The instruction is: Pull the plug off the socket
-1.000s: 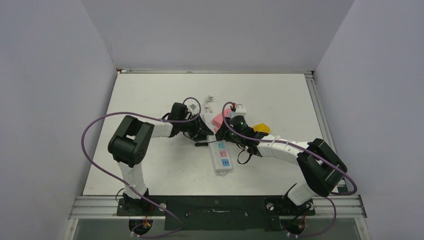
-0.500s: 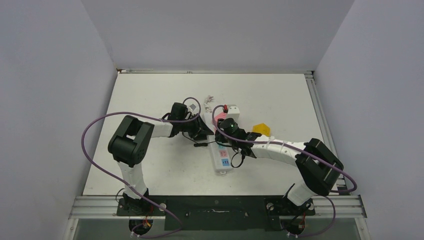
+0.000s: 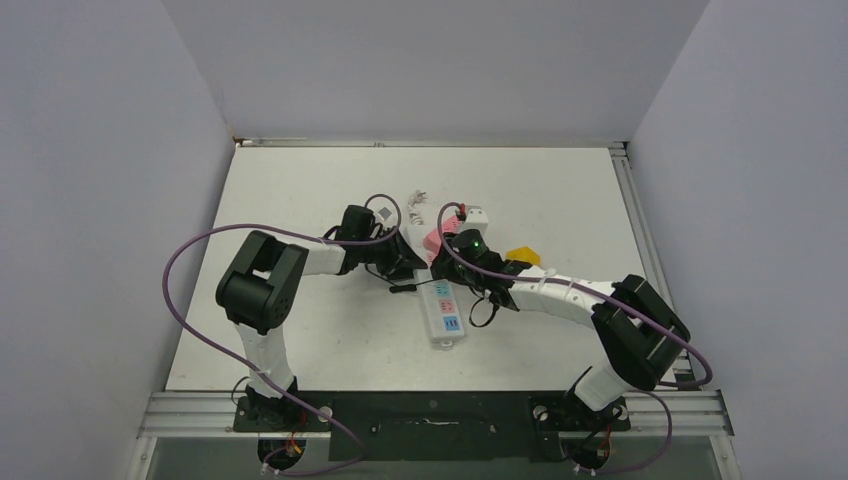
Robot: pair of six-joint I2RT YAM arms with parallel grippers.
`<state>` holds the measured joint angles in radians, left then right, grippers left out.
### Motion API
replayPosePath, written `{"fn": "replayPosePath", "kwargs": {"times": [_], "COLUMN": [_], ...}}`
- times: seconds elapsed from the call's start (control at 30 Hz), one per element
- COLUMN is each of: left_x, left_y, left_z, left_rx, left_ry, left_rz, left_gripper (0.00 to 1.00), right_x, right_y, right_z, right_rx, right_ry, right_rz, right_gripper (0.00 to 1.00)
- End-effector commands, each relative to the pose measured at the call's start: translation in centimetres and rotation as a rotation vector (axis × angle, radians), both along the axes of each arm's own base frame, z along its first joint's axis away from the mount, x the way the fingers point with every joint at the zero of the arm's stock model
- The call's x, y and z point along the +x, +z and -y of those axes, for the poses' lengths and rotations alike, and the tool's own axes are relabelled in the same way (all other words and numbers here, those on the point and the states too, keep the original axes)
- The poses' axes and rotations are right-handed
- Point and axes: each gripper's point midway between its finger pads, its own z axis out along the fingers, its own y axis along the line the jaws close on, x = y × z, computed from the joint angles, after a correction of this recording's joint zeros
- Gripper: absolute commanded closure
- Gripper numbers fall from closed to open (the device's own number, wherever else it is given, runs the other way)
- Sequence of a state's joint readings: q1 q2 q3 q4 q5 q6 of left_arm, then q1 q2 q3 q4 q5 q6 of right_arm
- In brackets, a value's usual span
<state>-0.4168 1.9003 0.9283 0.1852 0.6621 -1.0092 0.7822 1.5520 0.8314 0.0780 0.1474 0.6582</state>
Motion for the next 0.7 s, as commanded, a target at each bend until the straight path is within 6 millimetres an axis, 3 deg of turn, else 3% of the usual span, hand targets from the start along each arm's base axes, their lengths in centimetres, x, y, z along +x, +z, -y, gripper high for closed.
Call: {"fn": "replayPosePath", "kwargs": {"times": [0.0,0.37,0.67], "left_x": [0.7,0.6,0.6], "left_y": [0.6,0.3,0.3], "left_z": [0.4,0.3,0.3], "left_rx": [-0.026,-0.02,-0.023], "left_ry": [0.004,0.005,0.003], "left_rz": [0.028,0.021,0.018], "left_gripper": [1.0,1.0,1.0], "right_x": [0.9,1.1,1.3], "right_y": [3.6,3.3,3.0], "right_z": [-1.8,-1.2,-0.8], "right_rx": [0.203,0.286,0.239], "right_ry": [0.026,0.028,0.004], "right_rz": [0.048,0.007,0.024], "right_gripper": [0.95,0.95,0.95]}}
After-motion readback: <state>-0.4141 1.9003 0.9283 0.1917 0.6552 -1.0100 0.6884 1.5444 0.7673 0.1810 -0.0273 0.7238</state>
